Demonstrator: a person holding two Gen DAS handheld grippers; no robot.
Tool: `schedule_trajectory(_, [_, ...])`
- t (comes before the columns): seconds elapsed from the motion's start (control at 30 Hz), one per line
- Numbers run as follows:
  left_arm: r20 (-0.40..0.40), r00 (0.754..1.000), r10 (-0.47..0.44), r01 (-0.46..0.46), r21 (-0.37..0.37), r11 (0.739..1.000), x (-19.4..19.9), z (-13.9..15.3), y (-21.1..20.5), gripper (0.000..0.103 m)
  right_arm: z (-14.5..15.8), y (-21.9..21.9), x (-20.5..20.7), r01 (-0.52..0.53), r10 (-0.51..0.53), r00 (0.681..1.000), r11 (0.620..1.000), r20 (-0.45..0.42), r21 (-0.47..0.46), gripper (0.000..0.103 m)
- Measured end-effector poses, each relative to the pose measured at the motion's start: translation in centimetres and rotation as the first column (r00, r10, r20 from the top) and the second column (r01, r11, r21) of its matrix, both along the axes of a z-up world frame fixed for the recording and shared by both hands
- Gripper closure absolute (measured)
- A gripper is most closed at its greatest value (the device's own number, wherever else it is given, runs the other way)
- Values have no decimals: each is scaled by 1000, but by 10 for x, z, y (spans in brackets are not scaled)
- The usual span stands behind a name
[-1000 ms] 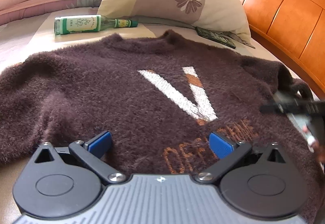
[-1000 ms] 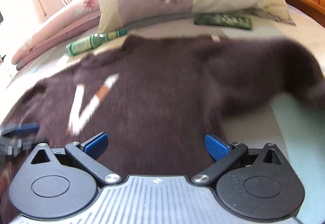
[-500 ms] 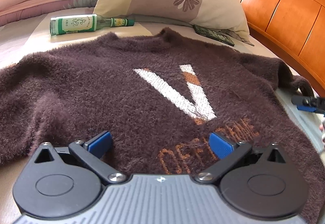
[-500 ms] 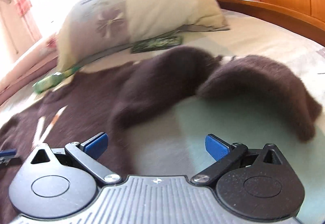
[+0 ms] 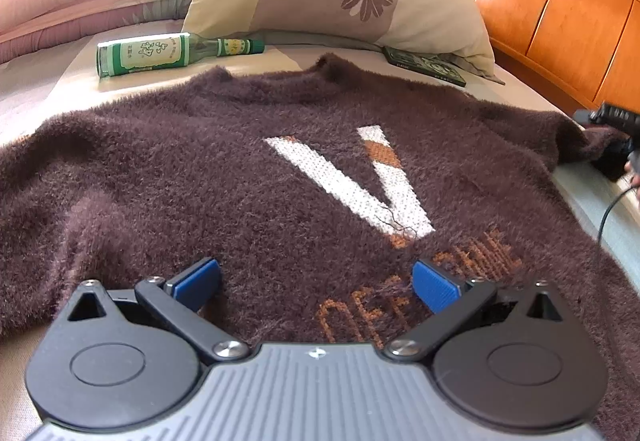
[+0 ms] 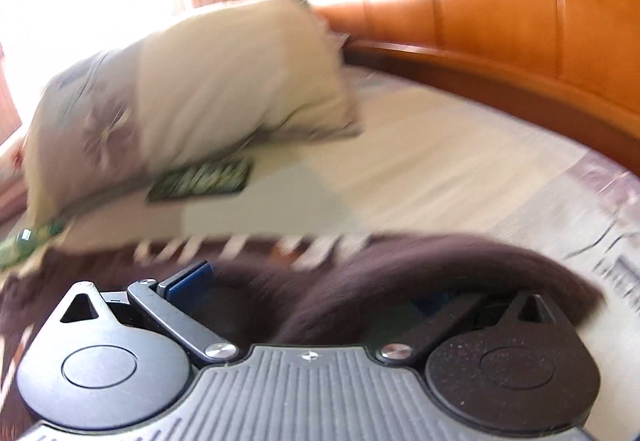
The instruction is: Fold clothes
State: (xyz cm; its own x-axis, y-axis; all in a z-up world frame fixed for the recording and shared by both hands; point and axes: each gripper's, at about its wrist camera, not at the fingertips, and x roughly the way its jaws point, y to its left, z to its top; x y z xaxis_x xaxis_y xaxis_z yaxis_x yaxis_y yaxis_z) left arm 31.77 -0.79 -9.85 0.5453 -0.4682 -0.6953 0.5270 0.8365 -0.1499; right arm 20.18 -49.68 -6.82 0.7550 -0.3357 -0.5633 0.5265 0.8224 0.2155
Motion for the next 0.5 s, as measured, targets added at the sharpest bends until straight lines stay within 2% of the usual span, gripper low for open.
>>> schedule_trajectory(0.2, [7, 1000, -3, 3, 9, 1000, 0, -1, -1, 1, 24, -50, -4, 119, -119, 993, 993, -2, 2, 0])
schedule_trajectory(0.33, [7, 1000, -4, 4, 9, 1000, 0, -1, -1, 1, 29, -60, -11, 181, -181, 982, 983, -49, 8, 0])
schedule_trajectory(0.4, [7, 1000, -5, 5, 11, 1000, 0, -1, -1, 1, 22, -59, -15, 176, -173, 983, 982, -61, 64, 0])
schedule_trajectory(0.5, [9, 1000, -6, 6, 15, 1000, -1, -1, -2, 1, 5, -50, -28, 109, -104, 994, 970, -37, 217, 0])
